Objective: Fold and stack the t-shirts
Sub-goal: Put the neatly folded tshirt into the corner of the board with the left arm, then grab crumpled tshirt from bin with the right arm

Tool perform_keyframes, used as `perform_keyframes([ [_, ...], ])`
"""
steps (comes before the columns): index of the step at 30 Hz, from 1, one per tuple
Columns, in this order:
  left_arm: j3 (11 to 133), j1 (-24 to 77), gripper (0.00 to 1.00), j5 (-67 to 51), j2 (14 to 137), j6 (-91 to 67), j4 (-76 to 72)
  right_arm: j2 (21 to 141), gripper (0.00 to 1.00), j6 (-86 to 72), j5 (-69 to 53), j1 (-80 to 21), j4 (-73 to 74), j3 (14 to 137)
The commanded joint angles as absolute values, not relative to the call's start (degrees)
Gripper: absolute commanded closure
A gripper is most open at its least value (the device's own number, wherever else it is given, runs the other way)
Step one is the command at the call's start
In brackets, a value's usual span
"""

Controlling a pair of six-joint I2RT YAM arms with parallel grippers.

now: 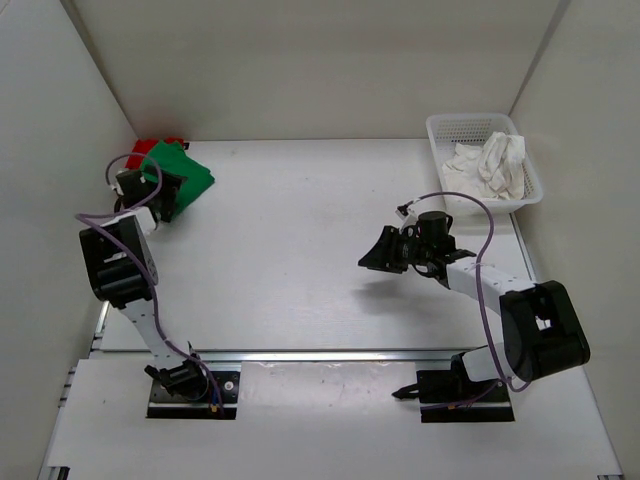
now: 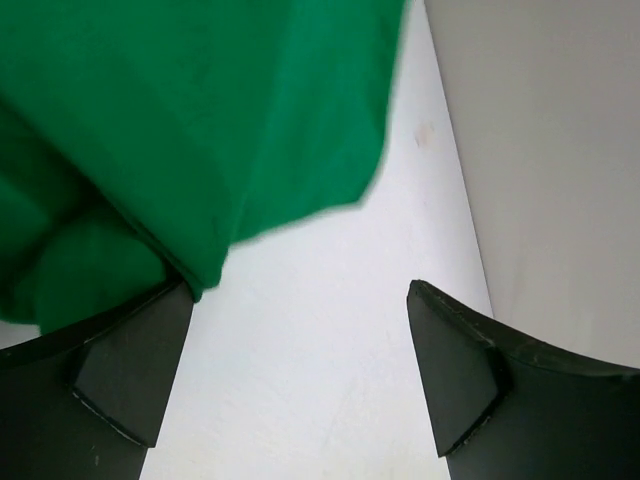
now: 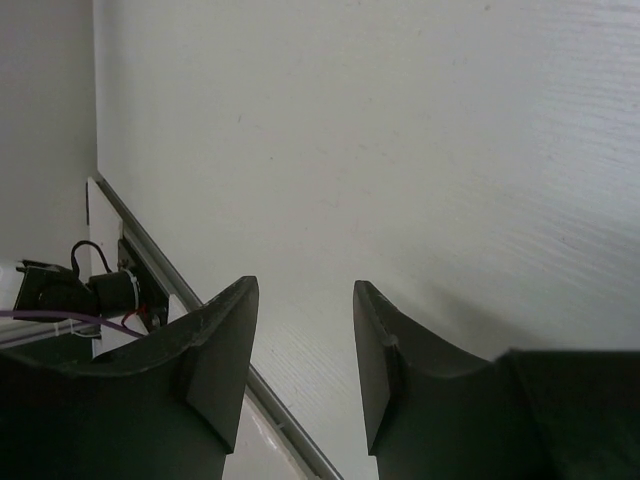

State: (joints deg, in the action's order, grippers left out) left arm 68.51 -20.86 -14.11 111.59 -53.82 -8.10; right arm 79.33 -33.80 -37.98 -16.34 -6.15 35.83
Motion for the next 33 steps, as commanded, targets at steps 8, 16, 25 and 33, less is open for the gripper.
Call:
perform_keyframes([
  [8, 55.66, -12.22, 0.01, -2.32, 89.22, -53.43, -15.21, 80.5, 0.71, -34.28, -34.98, -16.08, -9.49, 39.54],
  [16, 53.78, -4.79, 0.01, -0.09, 81.47, -49.58, -14.42, 85.69, 1.0, -31.04, -29.55, -13.81, -4.85, 52.19],
  [25, 59.16, 28.55, 0.01, -1.47, 90.08, -39.55, -10.72, 100.0, 0.94, -21.9, -13.56, -0.1, 8.26, 79.96],
  [33, 50.02, 40.24, 0.01, -10.45, 92.2, -40.6, -10.63, 110.91, 0.44, -12.75, 4.39, 12.29, 22.23, 96.67],
])
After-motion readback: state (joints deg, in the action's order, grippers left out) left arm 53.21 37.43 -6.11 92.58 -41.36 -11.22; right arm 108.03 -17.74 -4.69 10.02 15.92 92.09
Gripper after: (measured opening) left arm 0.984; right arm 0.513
